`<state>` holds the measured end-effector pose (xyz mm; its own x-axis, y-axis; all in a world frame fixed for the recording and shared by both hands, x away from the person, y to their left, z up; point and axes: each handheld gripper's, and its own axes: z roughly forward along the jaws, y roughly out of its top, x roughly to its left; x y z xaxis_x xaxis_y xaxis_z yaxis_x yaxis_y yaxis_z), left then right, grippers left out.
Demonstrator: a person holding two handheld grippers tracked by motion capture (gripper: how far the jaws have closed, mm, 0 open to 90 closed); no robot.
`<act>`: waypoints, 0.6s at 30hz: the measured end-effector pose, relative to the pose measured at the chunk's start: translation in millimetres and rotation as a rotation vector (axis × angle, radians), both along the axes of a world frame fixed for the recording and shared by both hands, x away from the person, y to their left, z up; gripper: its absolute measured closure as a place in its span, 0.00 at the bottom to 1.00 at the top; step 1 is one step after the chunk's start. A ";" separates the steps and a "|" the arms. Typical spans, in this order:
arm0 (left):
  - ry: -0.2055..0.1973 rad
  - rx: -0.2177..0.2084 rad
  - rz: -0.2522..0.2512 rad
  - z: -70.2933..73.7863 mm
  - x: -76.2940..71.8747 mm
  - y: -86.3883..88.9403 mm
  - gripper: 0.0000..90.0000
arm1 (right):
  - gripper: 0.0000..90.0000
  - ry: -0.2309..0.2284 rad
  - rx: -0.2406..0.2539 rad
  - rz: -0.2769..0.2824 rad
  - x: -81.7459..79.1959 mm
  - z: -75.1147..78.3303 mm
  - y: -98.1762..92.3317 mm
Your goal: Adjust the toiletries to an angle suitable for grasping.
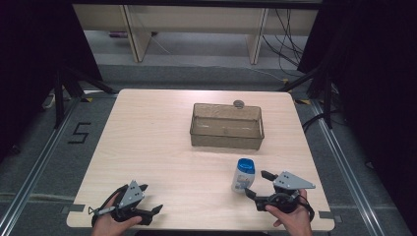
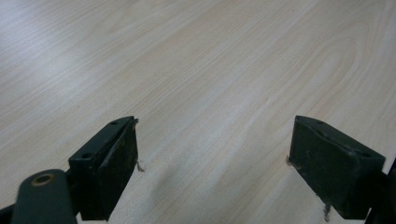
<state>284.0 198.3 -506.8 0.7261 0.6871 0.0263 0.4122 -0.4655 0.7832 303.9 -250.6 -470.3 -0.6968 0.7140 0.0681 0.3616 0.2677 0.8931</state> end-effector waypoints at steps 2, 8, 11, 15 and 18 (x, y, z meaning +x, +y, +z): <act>0.001 -0.006 0.002 -0.4 -0.1 -0.6 0.17 | 0.17 0.002 0.006 0.000 3.1 -0.8 0.3; 0.000 0.004 -0.001 -0.1 0.5 0.2 0.17 | 0.17 0.005 0.006 0.029 8.3 -1.1 6.3; 0.002 -0.005 0.002 -0.4 0.3 -0.6 0.17 | 0.17 0.017 0.007 0.036 11.2 -2.3 9.0; -0.004 0.026 -0.008 0.9 1.3 1.9 0.17 | 0.17 -0.003 0.013 0.054 15.4 -2.6 9.1; -0.012 0.032 -0.007 0.4 2.1 2.1 0.17 | 0.17 -0.011 0.008 0.053 17.7 -2.9 10.1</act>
